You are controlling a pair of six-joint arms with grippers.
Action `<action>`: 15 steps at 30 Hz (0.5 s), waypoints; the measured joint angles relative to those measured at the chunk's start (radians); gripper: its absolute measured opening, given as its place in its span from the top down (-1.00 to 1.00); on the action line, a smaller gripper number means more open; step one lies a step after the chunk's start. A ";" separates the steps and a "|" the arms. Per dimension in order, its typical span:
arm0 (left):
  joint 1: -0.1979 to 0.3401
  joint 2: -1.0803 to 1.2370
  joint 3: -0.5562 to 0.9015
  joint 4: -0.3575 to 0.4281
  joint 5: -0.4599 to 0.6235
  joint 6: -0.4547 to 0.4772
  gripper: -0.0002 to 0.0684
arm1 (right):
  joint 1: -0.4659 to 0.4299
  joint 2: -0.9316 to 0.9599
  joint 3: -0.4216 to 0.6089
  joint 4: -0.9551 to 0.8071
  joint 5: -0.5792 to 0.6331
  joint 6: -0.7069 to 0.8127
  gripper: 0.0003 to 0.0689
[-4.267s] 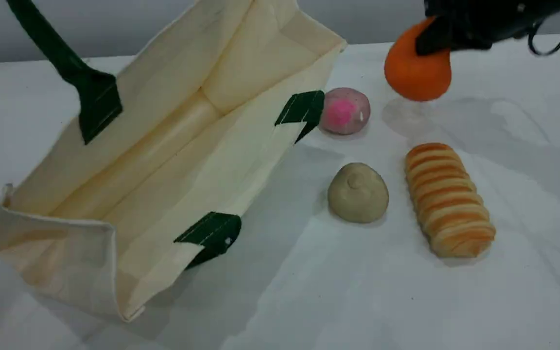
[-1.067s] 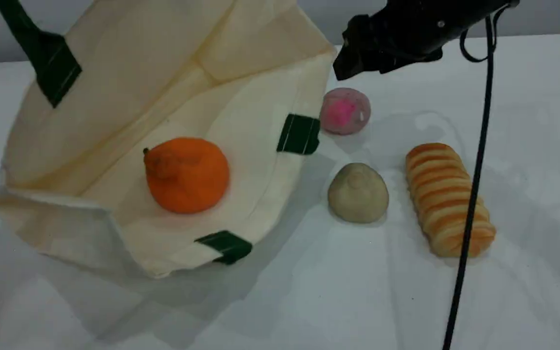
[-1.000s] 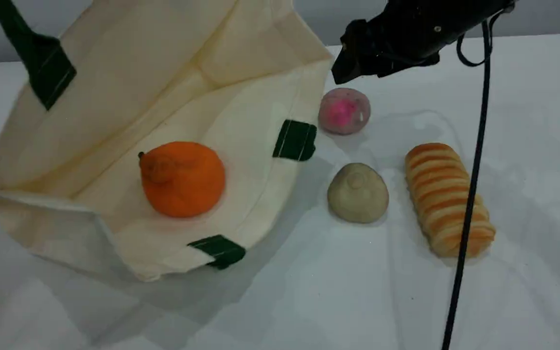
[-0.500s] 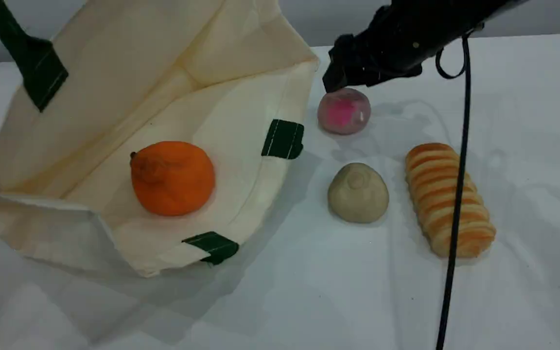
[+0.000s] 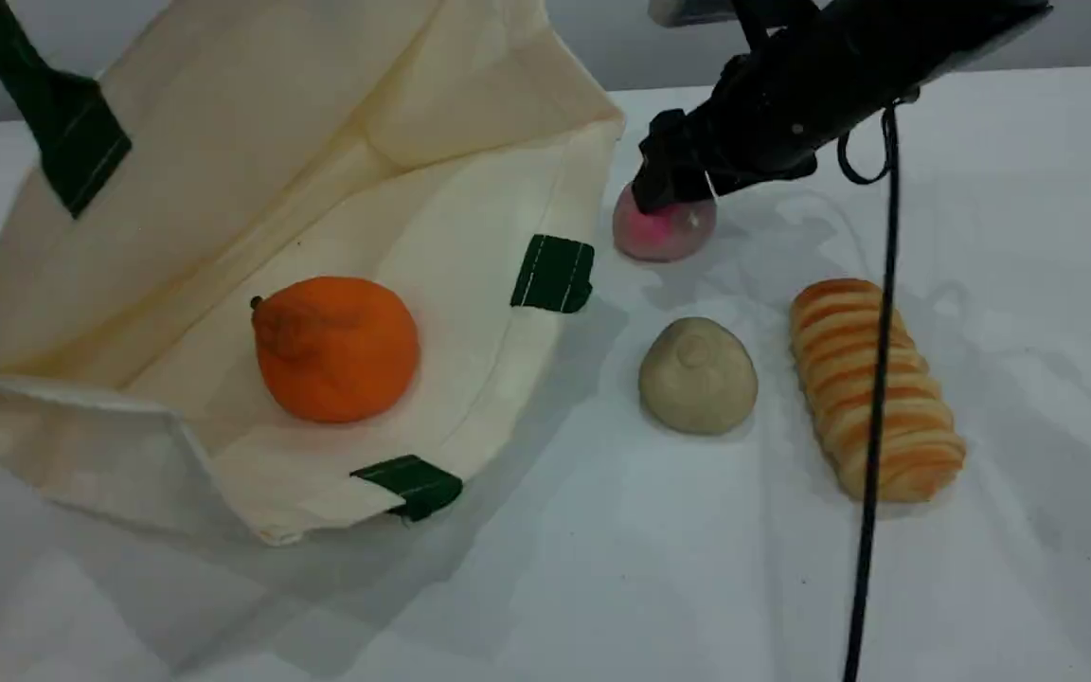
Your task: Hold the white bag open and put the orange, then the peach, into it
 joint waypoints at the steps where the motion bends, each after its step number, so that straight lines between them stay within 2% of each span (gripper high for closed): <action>1: 0.000 0.000 0.000 -0.005 0.000 0.000 0.80 | 0.000 0.001 0.000 0.000 0.000 -0.003 -0.50; 13: -0.001 0.000 0.000 -0.010 0.000 0.000 0.80 | 0.000 0.065 -0.007 0.007 0.014 -0.033 -0.44; 15: -0.001 0.000 0.000 -0.010 0.000 0.000 0.80 | 0.000 0.067 -0.007 0.005 0.013 -0.038 -0.37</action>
